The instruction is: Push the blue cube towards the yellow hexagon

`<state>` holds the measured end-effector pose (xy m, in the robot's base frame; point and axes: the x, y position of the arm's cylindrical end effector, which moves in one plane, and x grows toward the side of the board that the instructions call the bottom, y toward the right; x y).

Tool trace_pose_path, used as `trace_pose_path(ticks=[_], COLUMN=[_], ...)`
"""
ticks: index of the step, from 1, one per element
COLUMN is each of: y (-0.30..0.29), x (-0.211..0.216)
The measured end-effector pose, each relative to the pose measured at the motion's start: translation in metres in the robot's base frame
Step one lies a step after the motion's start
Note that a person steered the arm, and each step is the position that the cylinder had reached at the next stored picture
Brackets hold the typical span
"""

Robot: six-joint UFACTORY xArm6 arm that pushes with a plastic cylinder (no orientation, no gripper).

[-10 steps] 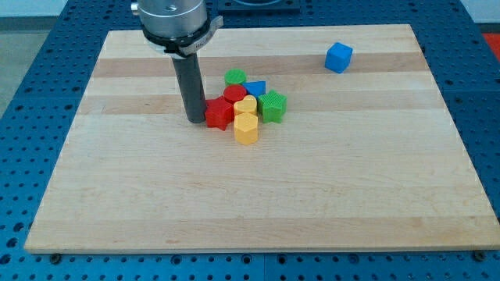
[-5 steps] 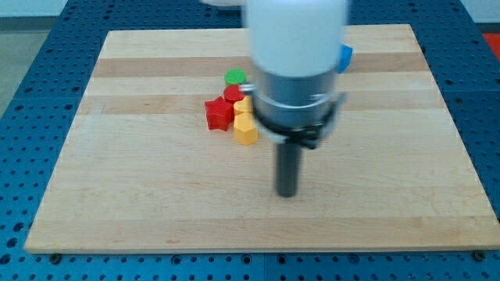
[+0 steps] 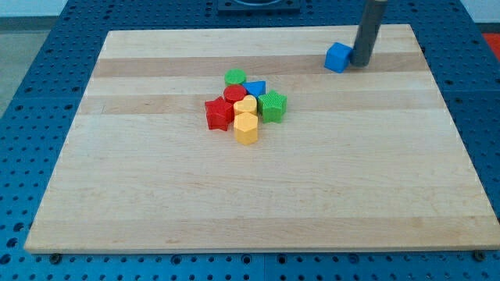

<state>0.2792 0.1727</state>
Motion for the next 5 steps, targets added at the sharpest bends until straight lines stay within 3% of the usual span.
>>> trace_pose_path(ticks=[3, 5], y=[-0.01, -0.02], x=[-0.02, -0.009])
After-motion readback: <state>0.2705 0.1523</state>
